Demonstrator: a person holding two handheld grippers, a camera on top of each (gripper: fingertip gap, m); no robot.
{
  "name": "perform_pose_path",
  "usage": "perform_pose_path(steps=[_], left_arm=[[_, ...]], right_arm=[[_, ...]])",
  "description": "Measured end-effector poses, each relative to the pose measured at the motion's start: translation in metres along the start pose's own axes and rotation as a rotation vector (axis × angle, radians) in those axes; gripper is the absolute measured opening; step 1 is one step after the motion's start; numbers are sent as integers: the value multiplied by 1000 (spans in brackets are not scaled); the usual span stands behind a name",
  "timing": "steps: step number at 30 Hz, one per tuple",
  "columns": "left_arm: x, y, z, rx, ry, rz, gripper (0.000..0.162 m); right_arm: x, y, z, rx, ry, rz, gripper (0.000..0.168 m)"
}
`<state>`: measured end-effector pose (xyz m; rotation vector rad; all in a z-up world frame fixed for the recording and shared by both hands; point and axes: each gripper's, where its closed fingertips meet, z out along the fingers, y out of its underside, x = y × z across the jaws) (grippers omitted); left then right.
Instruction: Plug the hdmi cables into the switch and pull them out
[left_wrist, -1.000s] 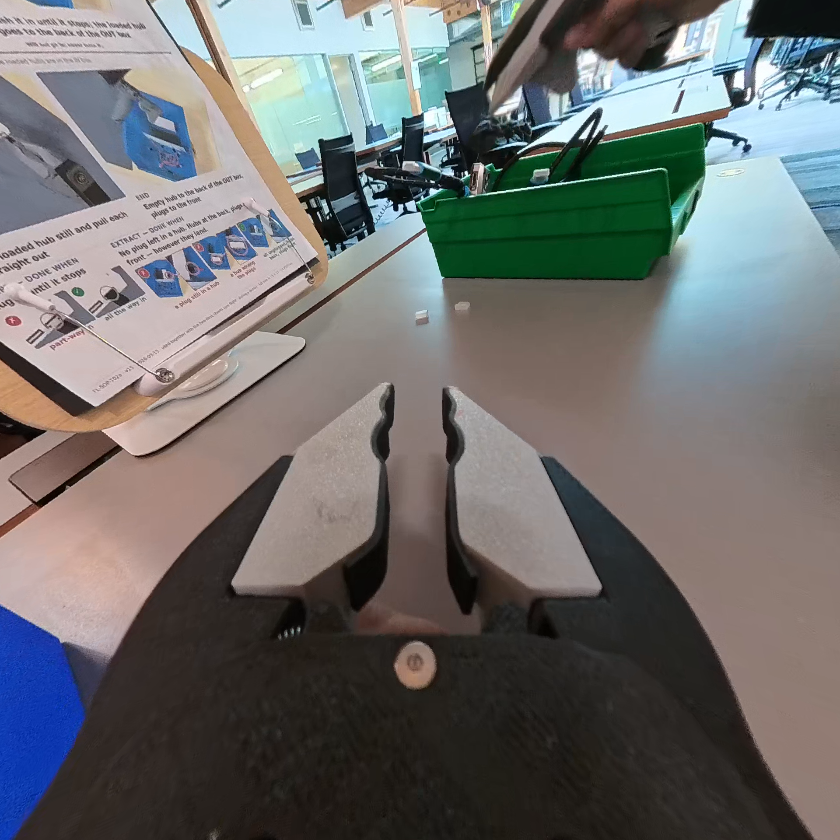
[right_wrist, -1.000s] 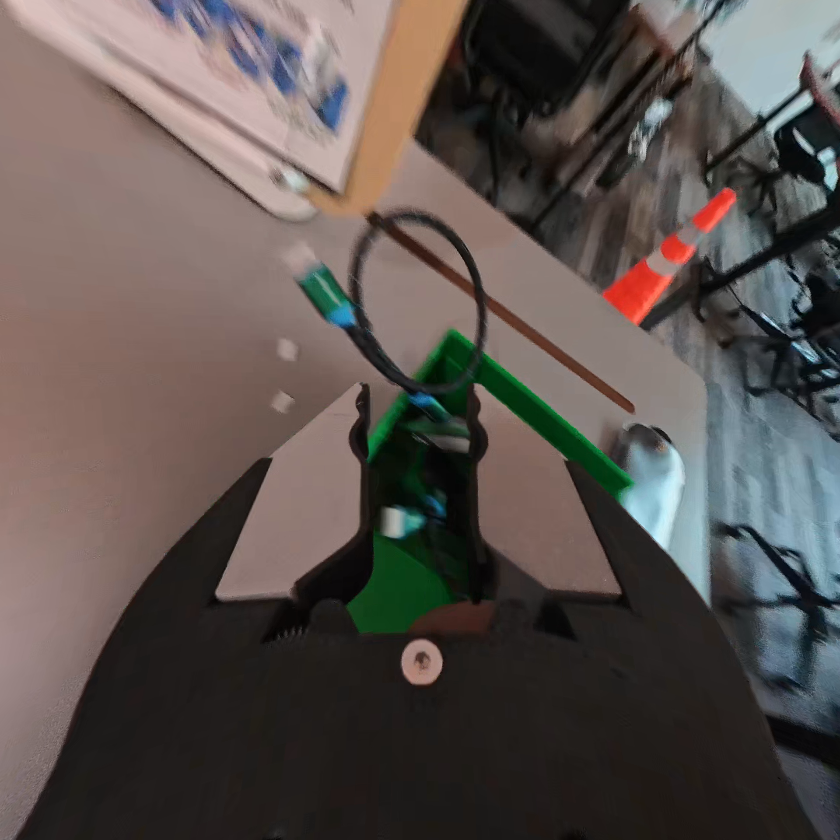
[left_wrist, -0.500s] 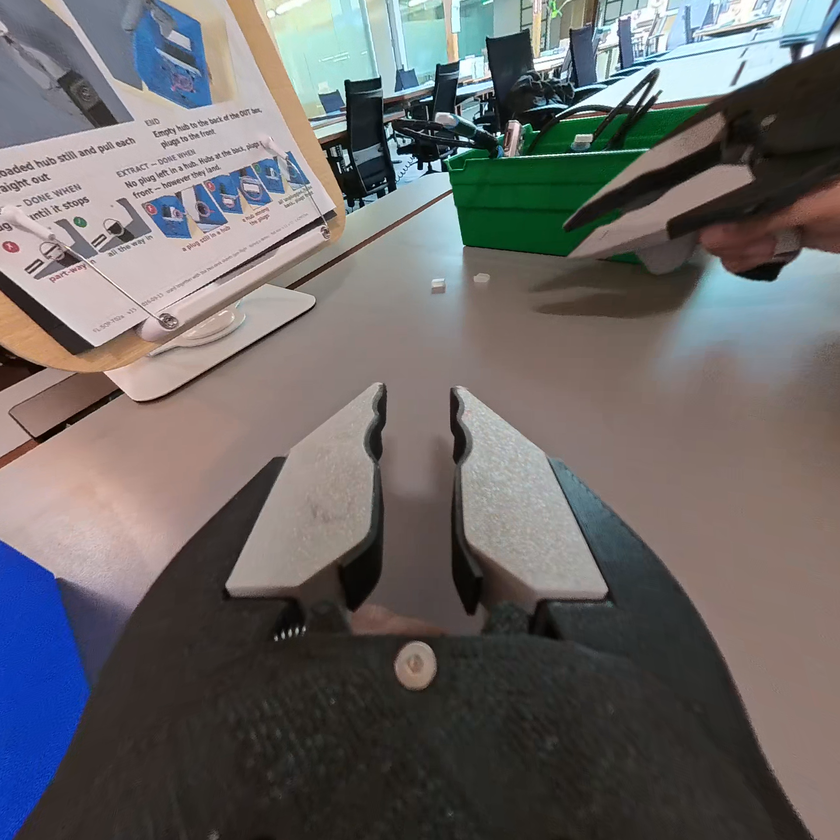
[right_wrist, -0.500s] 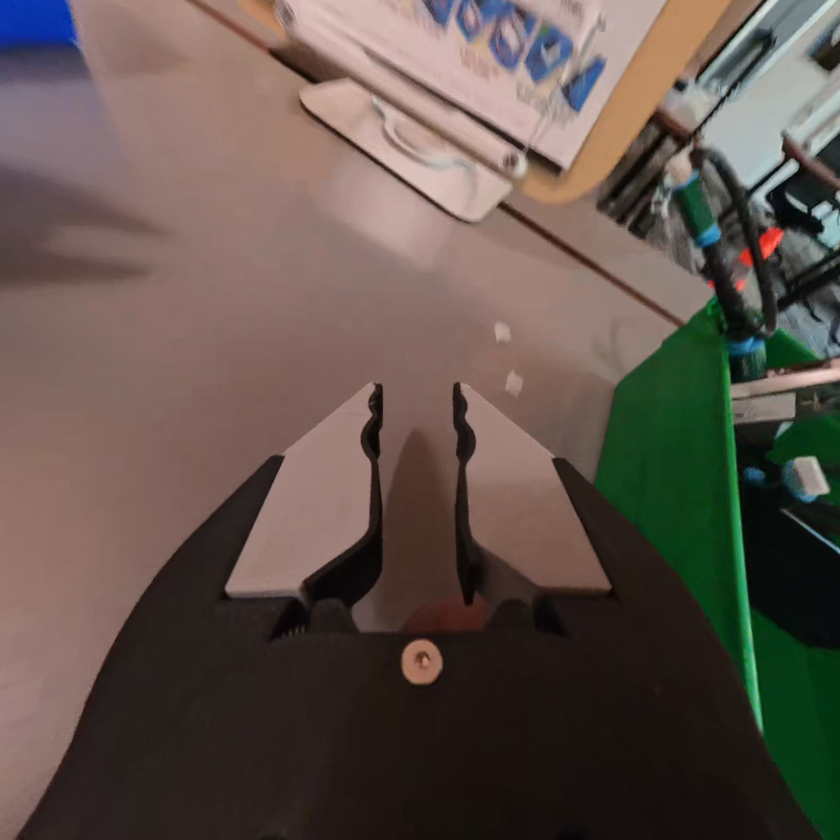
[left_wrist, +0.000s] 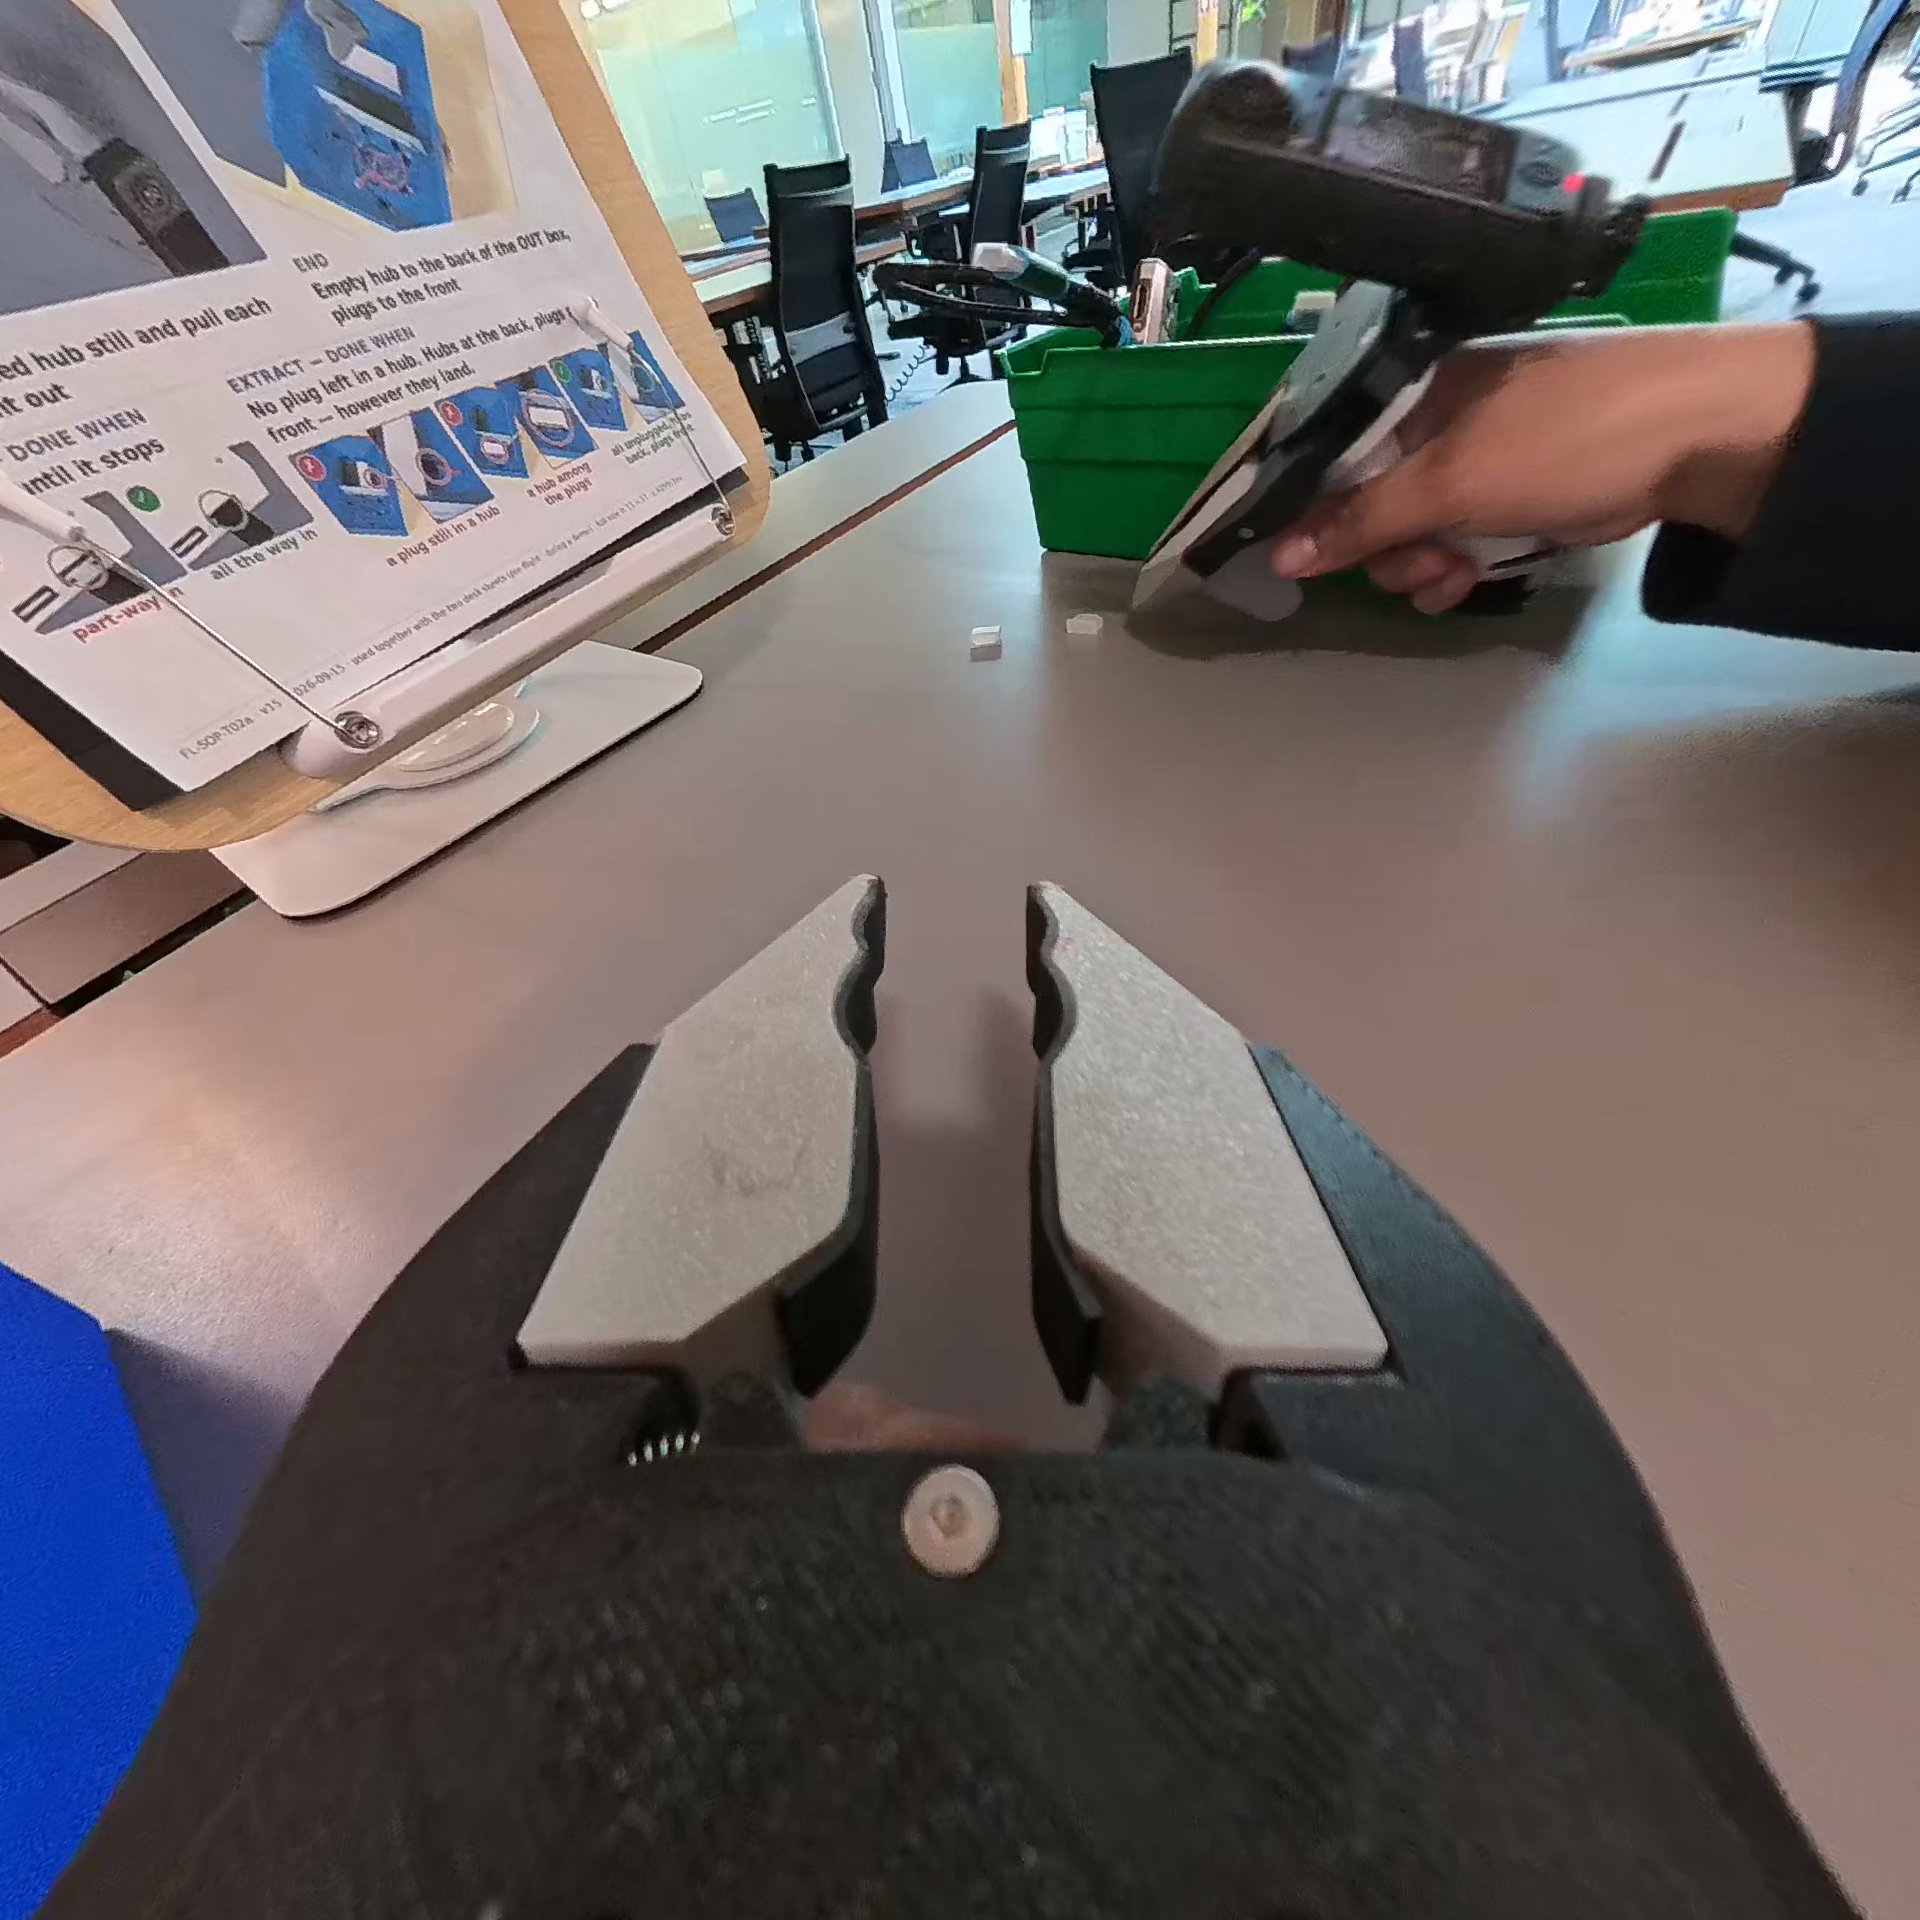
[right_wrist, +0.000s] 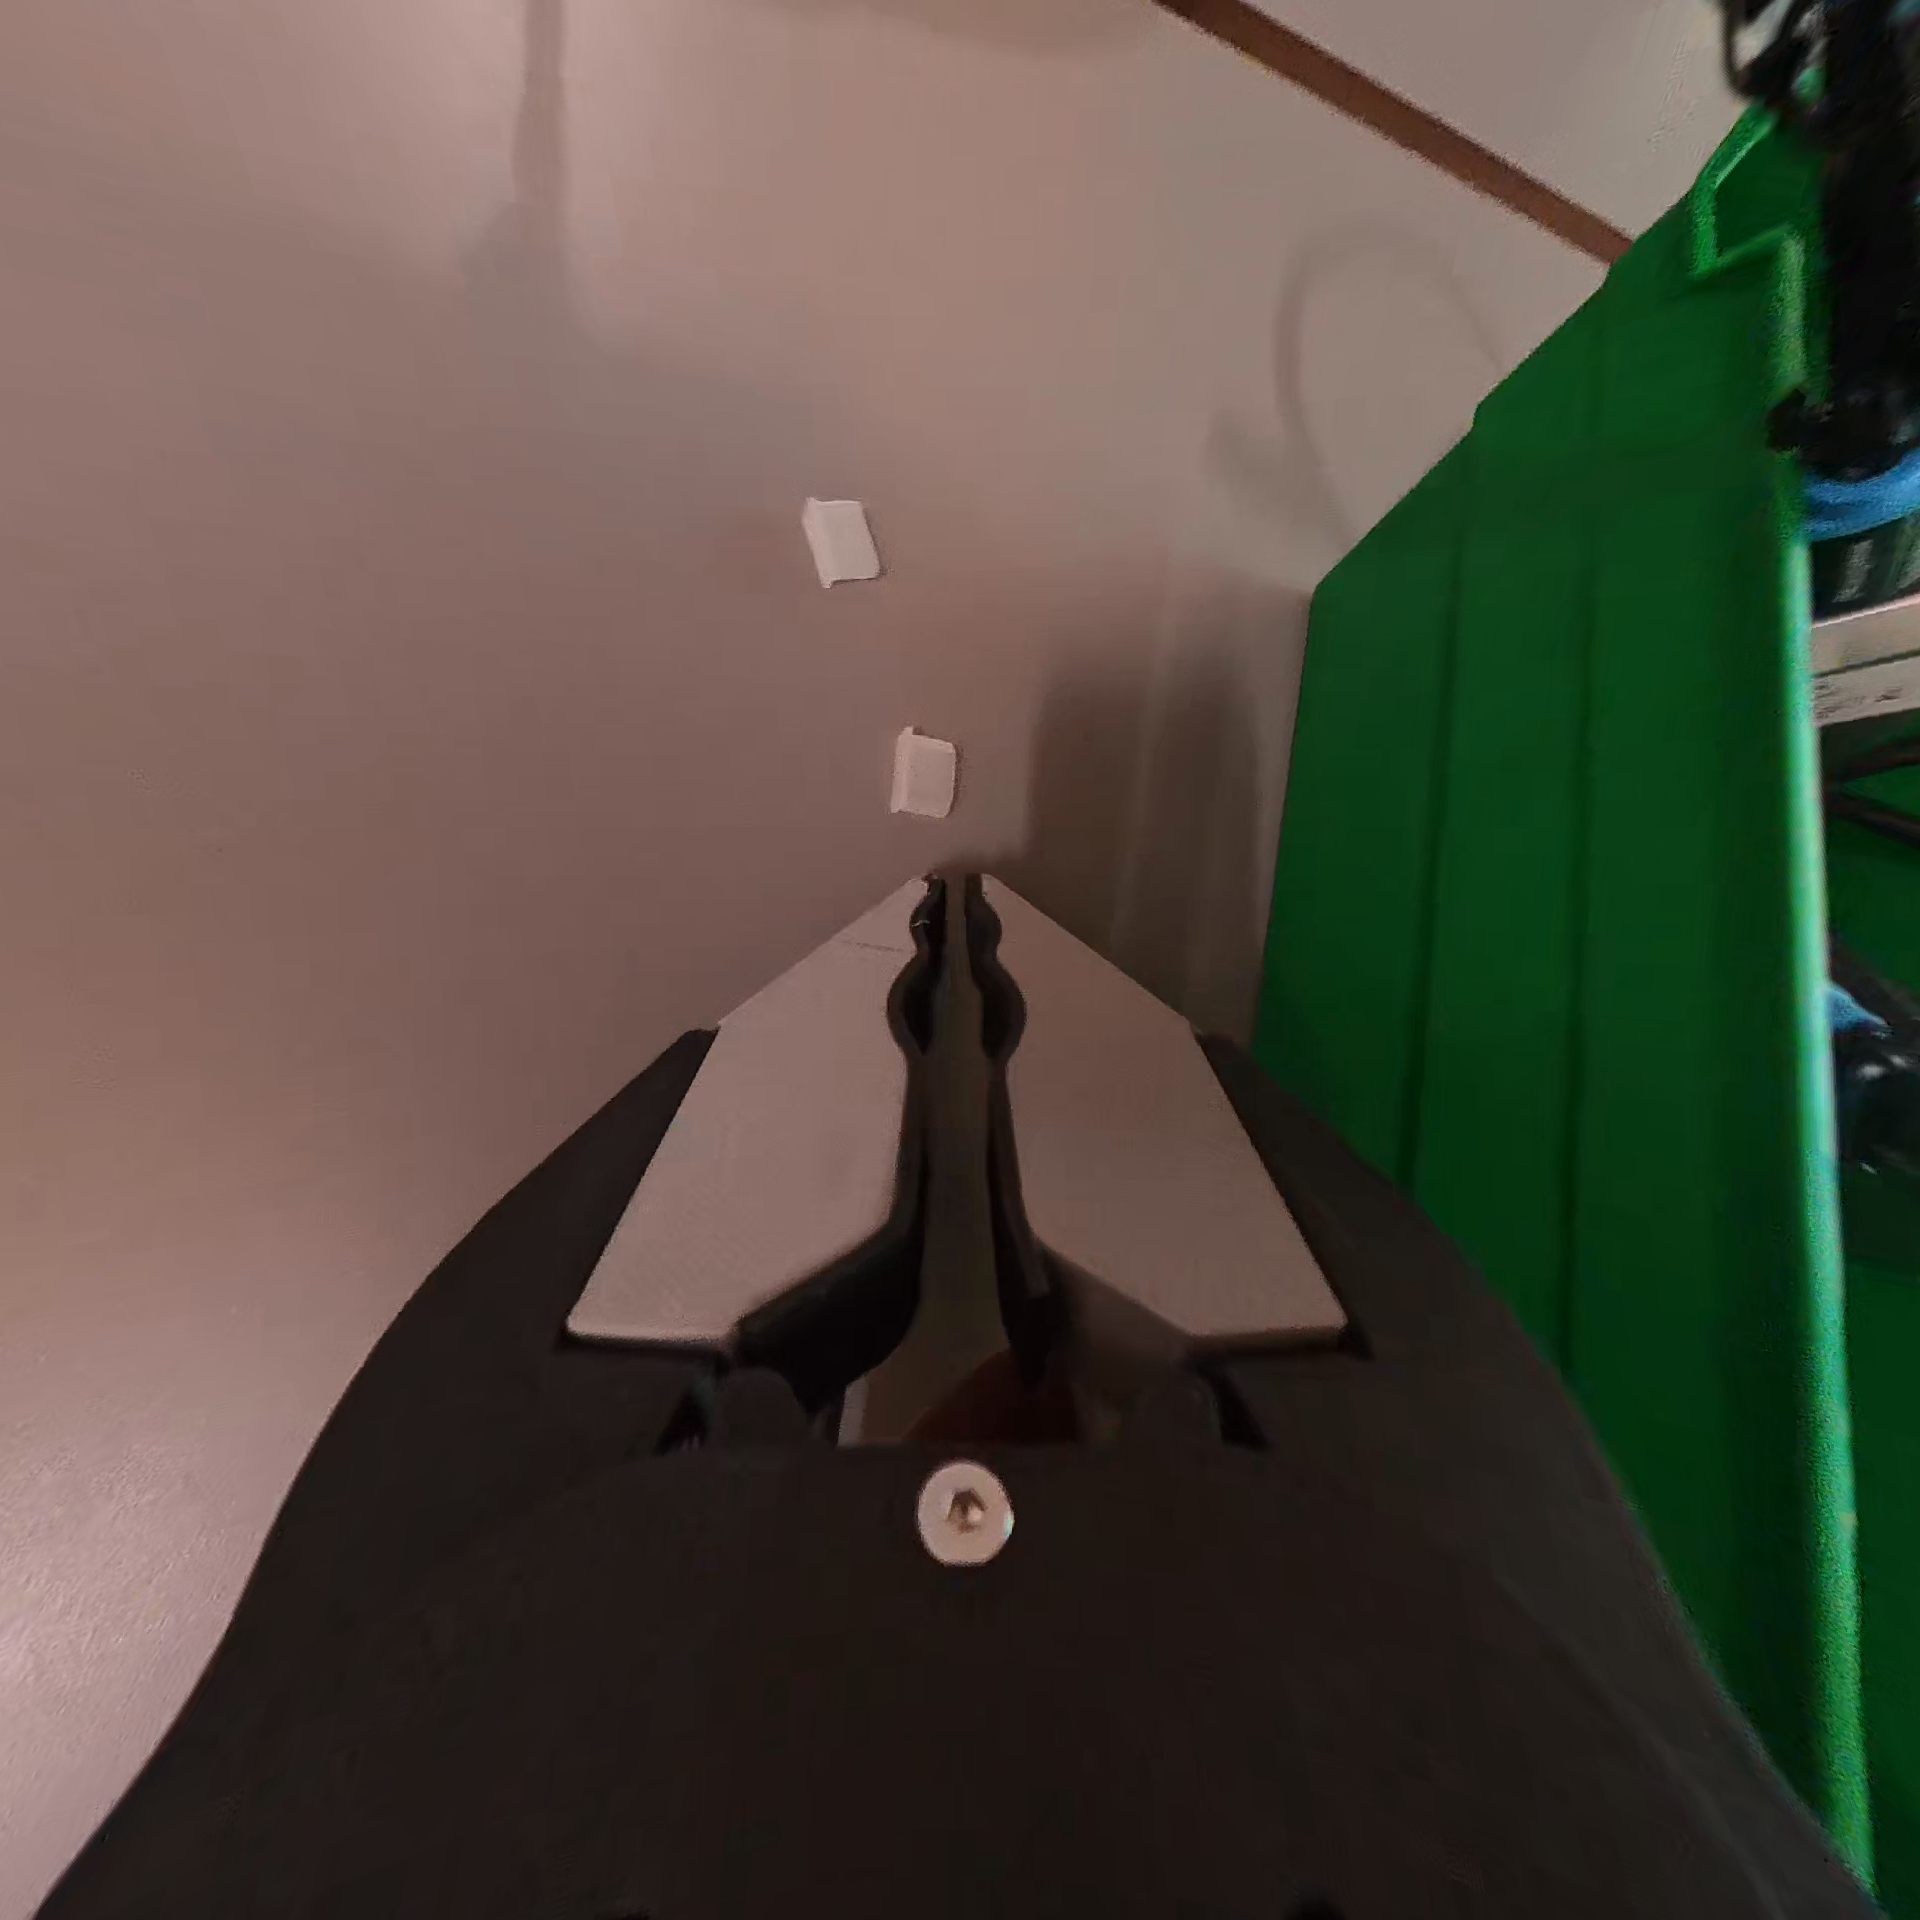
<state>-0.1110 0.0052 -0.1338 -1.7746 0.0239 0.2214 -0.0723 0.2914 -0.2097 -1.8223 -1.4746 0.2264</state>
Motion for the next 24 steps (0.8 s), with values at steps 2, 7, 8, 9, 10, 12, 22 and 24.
perform_pose_path(steps=[2, 7, 8, 9, 10, 12, 22, 24], left_arm=[[2, 1, 1, -9, 7, 8, 25], [5, 2, 2, -21, 21, 22, 25], [5, 2, 1, -19, 21, 19, 25], [4, 2, 1, -15, 20, 11, 25], [3, 2, 1, -12, 20, 1, 25], [1, 2, 0, -10, 20, -18, 25], [2, 2, 1, -16, 22, -17, 25], [2, 2, 0, -16, 24, -21, 25]], right_arm=[[4, 0, 12, -18, -14, 41, 0], [-4, -22, 30, 8, -187, 182, 4], [-5, -25, 31, 5, -220, 207, 7], [-6, -26, 32, -6, -245, 229, 7], [-6, -26, 31, -19, -271, 249, 9], [-11, -27, 27, -22, -335, 283, 14], [-28, -32, 19, 47, -394, 188, 34], [-28, -31, 24, 39, -381, 183, 26]])
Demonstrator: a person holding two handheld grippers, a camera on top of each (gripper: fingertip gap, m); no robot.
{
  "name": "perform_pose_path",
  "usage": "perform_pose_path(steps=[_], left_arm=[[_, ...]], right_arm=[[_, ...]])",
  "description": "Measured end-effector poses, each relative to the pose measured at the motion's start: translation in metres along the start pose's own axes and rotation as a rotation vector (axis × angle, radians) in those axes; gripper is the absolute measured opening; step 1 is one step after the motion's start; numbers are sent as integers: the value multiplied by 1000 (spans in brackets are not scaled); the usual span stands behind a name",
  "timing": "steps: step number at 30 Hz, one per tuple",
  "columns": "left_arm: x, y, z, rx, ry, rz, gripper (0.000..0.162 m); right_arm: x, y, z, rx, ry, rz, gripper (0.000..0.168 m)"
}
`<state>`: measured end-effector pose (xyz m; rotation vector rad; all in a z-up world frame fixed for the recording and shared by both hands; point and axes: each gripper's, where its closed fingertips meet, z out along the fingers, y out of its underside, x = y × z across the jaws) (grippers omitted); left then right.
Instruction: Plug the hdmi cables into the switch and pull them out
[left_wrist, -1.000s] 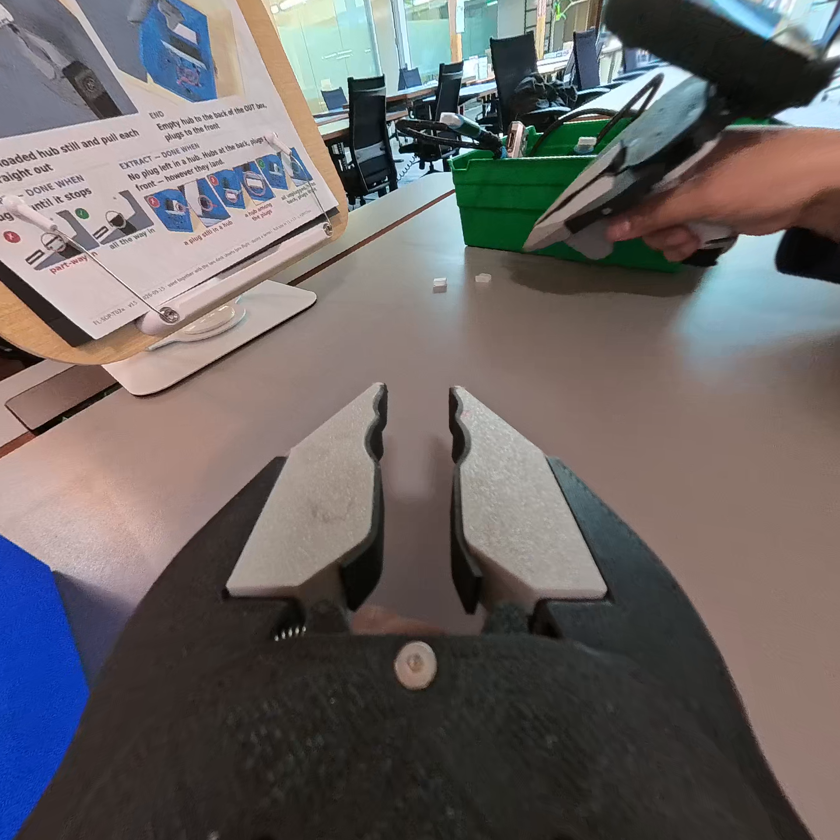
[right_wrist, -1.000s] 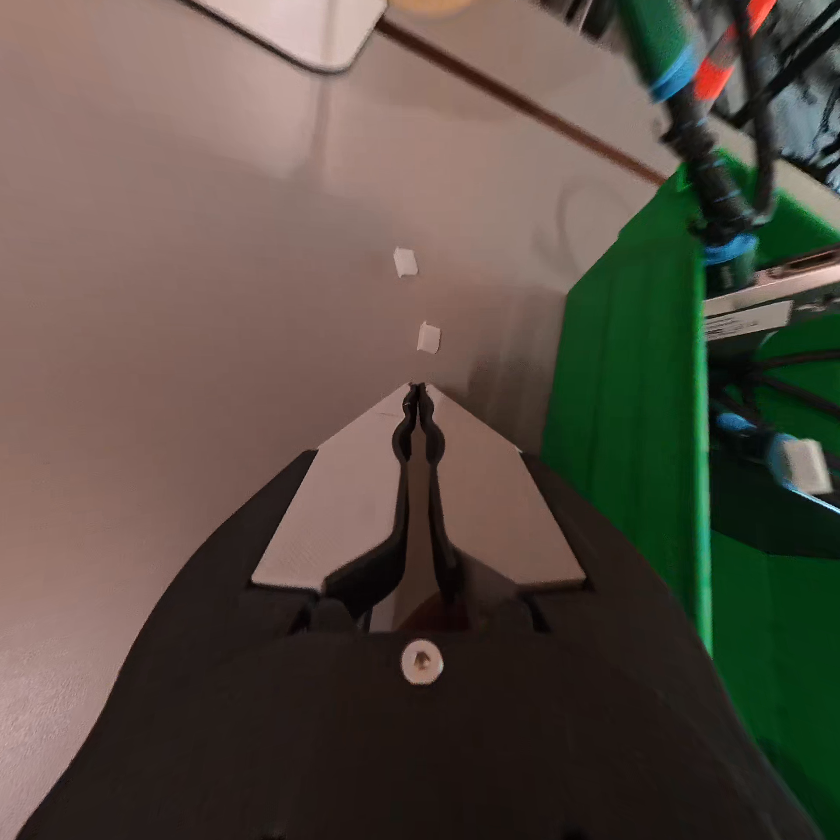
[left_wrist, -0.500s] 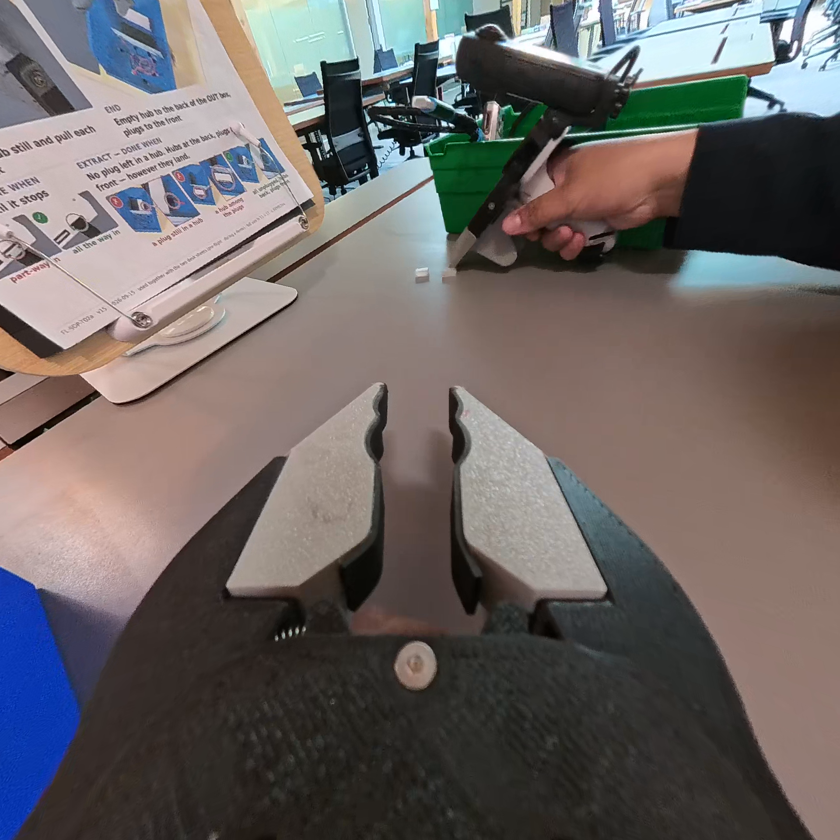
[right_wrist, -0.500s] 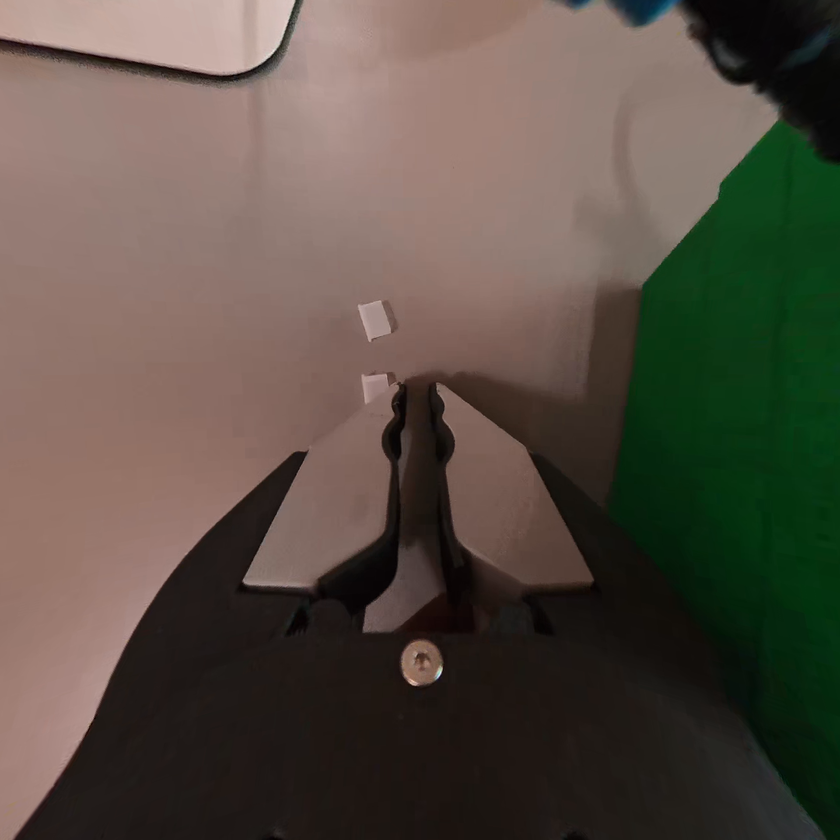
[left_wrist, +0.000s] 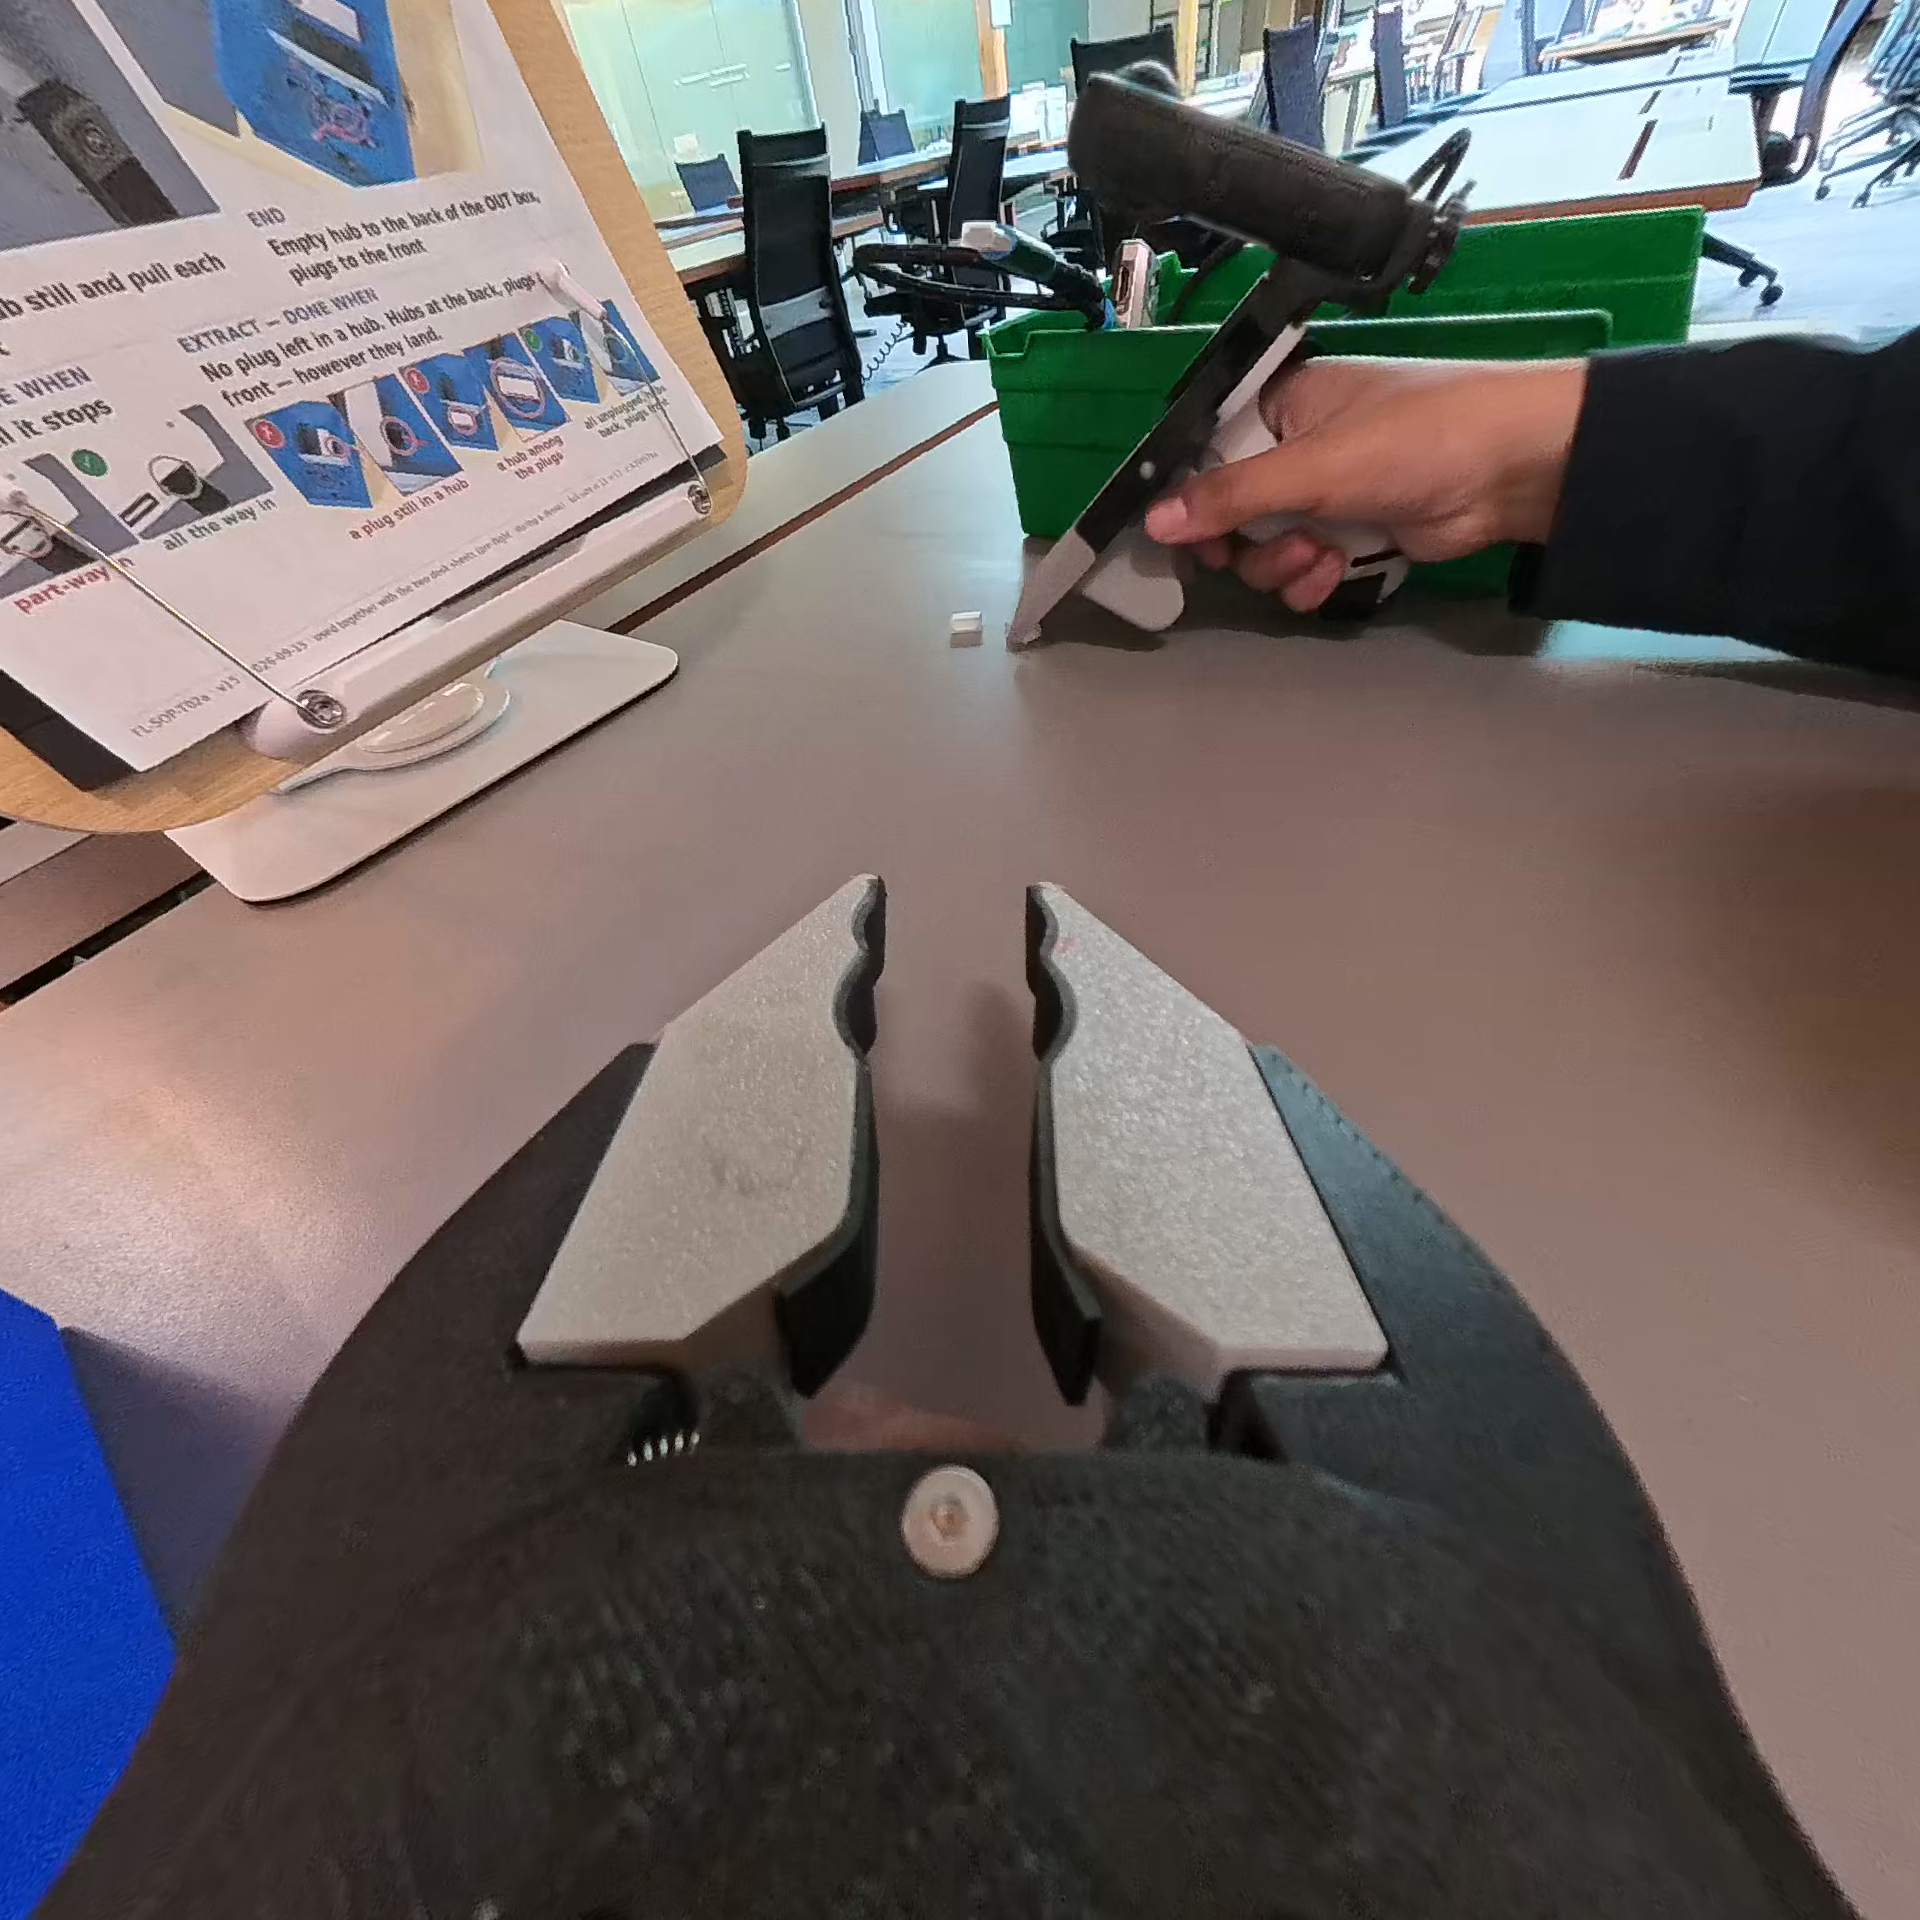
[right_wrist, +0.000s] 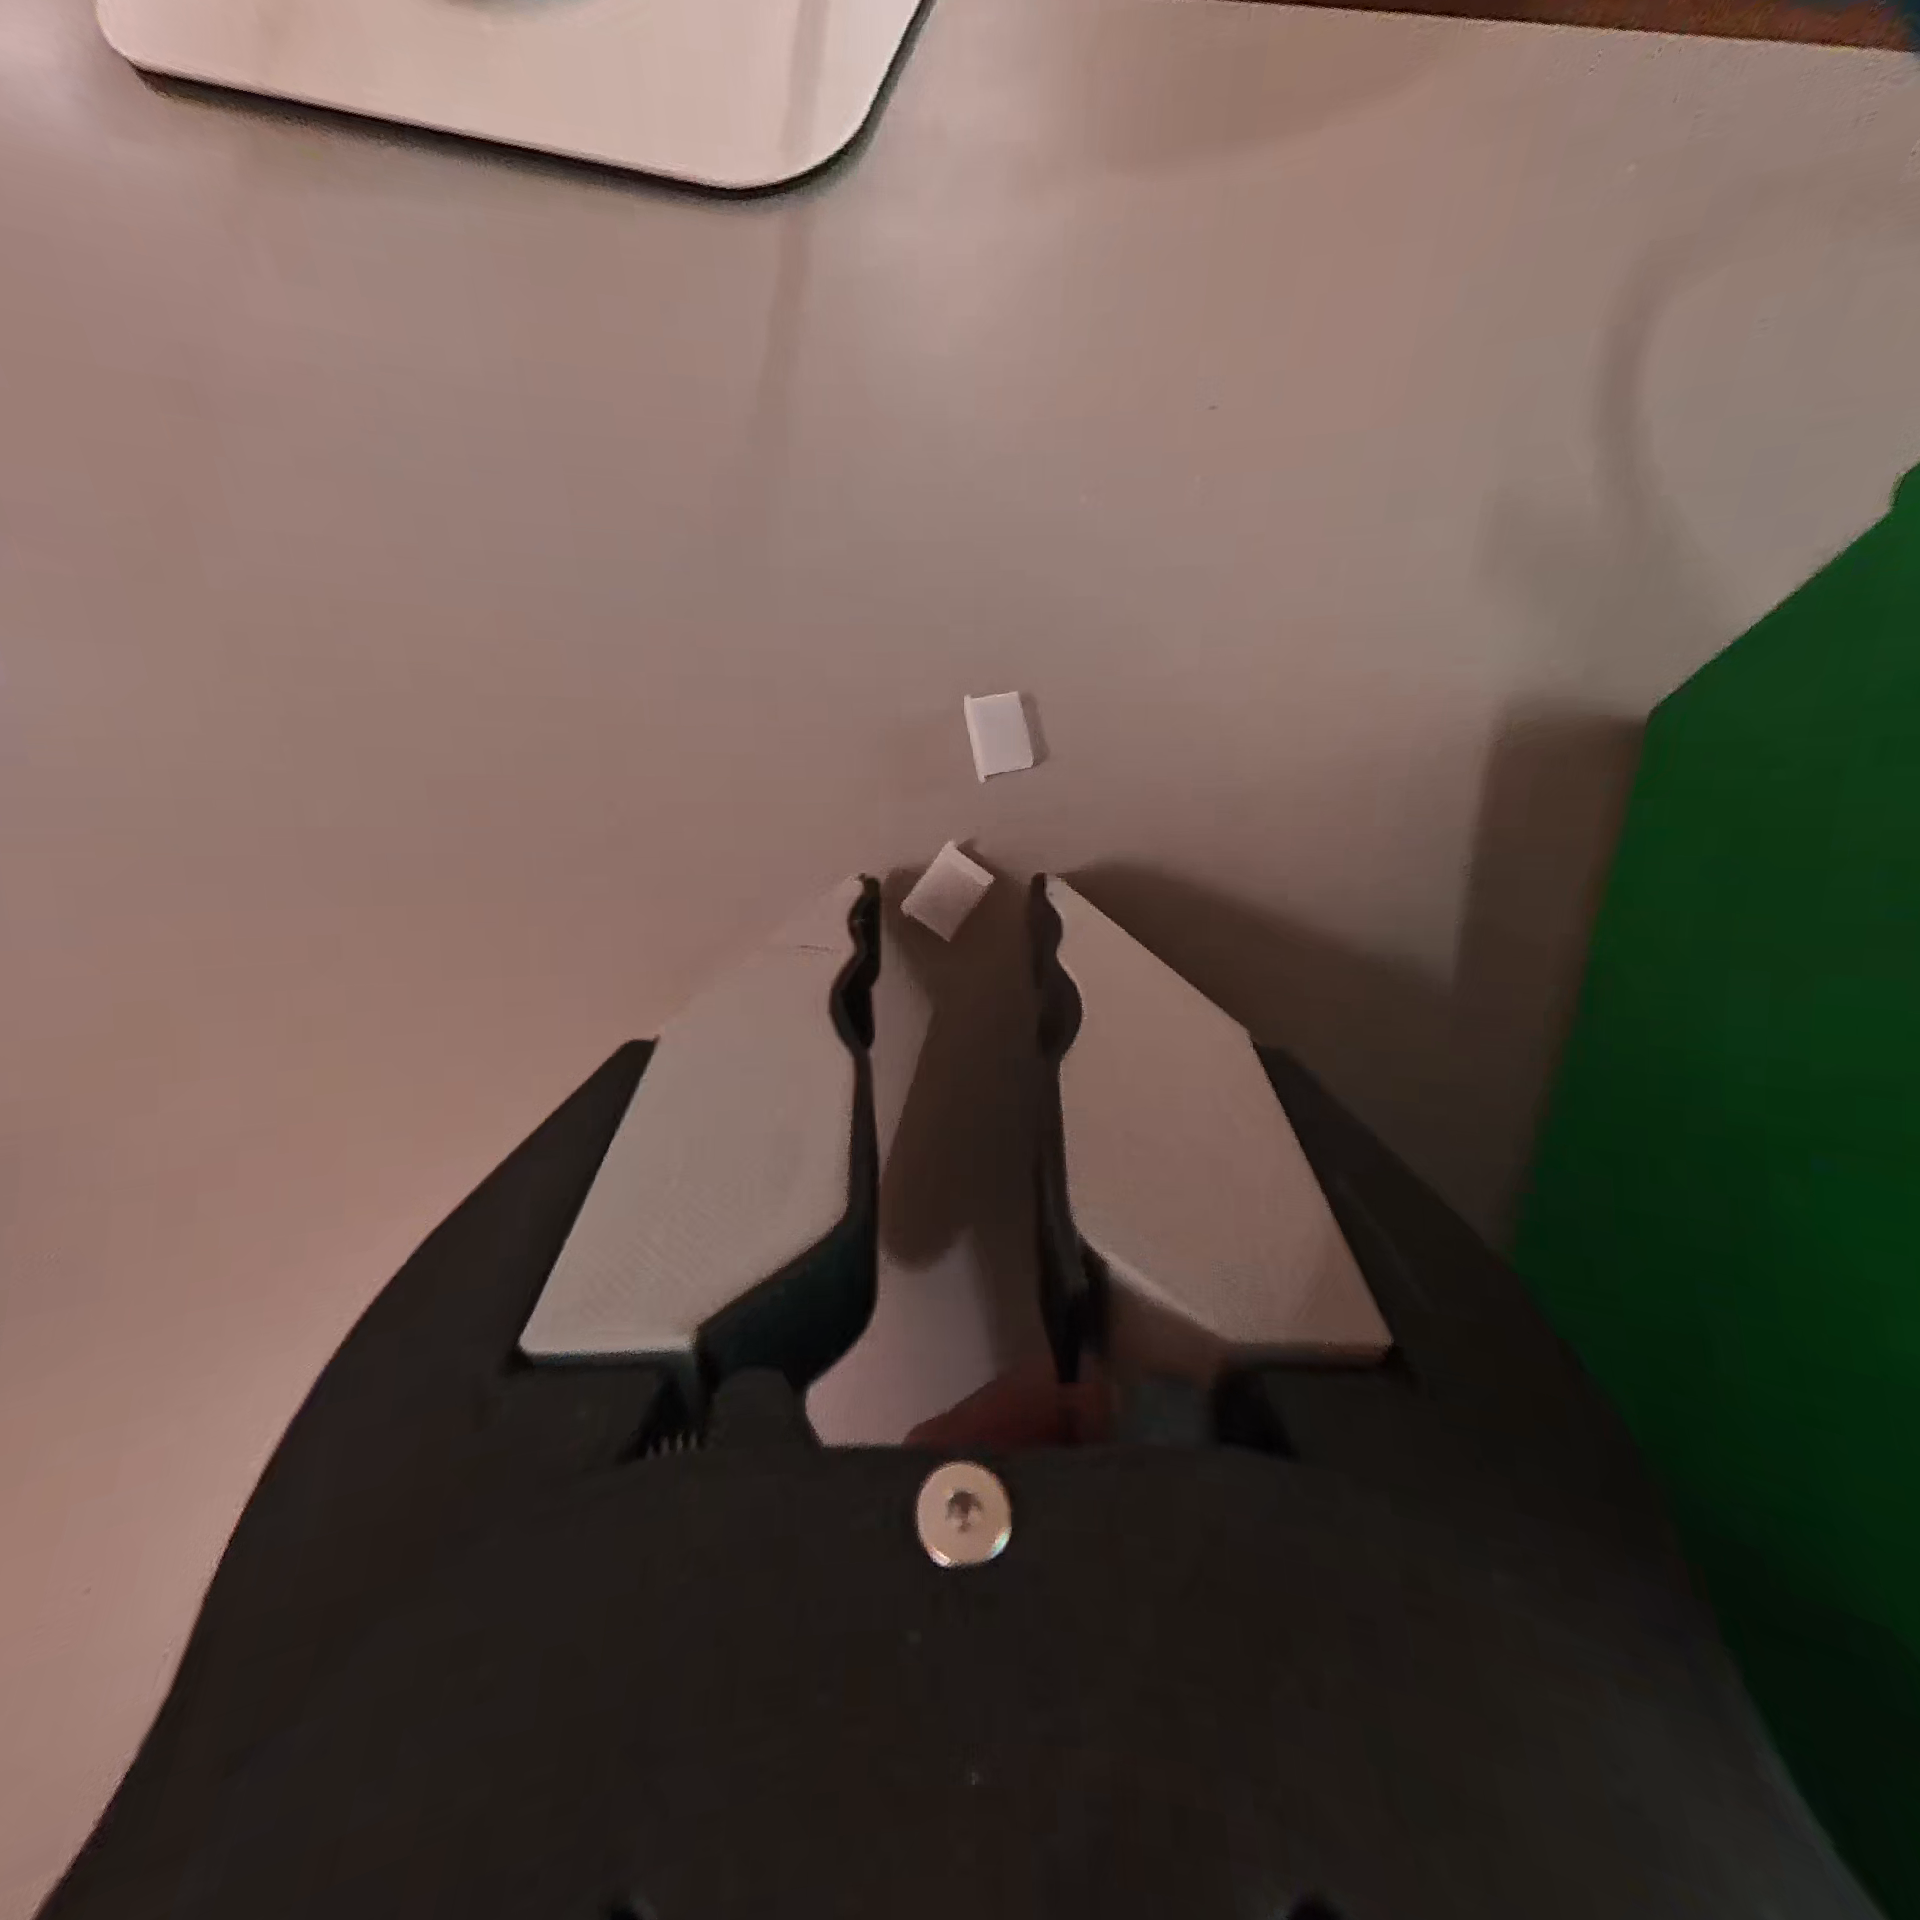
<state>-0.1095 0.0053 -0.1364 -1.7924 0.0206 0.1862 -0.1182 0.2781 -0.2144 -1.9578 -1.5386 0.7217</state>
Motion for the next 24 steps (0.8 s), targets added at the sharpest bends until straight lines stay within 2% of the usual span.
perform_pose_path(steps=[5, 24], left_arm=[[0, 0, 0, -4, 3, 0, 25], [0, 1, 0, -3, 8, -16, 25]], right_arm=[[5, -1, 2, 1, 40, -19, 9], [16, -35, 34, 38, 132, -95, 9]])
